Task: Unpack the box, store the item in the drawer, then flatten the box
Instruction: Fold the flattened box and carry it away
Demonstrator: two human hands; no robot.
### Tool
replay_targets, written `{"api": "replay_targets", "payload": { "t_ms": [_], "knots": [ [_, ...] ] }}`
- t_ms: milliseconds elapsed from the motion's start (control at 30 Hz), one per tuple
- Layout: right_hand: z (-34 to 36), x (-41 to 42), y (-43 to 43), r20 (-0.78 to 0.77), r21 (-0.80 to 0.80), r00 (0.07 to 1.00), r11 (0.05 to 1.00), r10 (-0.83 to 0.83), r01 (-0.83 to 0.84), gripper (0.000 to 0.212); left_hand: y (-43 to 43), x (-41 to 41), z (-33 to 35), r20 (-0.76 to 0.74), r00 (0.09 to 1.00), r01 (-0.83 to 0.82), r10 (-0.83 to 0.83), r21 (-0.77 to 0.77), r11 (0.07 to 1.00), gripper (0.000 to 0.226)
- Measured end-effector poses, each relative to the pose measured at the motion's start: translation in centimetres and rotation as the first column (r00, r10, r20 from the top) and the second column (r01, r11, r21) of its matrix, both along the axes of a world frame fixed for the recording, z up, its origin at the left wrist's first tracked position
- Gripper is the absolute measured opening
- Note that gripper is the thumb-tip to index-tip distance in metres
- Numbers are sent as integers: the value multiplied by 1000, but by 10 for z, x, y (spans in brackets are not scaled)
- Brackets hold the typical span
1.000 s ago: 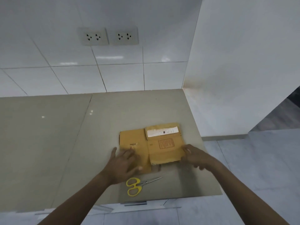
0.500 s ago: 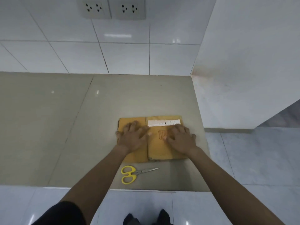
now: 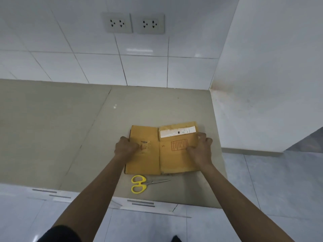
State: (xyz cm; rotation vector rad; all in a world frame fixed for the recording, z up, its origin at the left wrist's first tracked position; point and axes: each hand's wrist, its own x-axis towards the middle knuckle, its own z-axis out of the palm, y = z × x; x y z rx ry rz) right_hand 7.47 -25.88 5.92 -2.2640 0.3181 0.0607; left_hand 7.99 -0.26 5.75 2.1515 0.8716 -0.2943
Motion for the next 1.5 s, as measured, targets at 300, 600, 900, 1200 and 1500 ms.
{"api": "replay_targets", "payload": {
  "t_ms": [300, 600, 900, 1200, 1500],
  "knots": [
    [36, -60, -19, 116, 98, 993, 995, -25, 13, 60, 2, -50, 41, 194, 977, -19, 87, -330, 944, 35],
    [73, -148, -58, 239, 92, 964, 991, -114, 95, 49, -42, -120, 84, 352, 936, 119, 26, -385, 915, 32],
    [88, -202, -122, 259, 85, 946, 980, -197, 180, 47, -106, -155, 95, 353, 932, 228, -78, -407, 885, 34],
    [82, -215, -240, 249, 44, 951, 983, -186, 181, 48, -220, -160, 85, 362, 930, 230, -62, -442, 867, 34],
    [60, -197, -375, 236, -28, 960, 986, -151, 162, 49, -355, -145, 52, 349, 936, 211, -42, -460, 863, 36]
  ]
}}
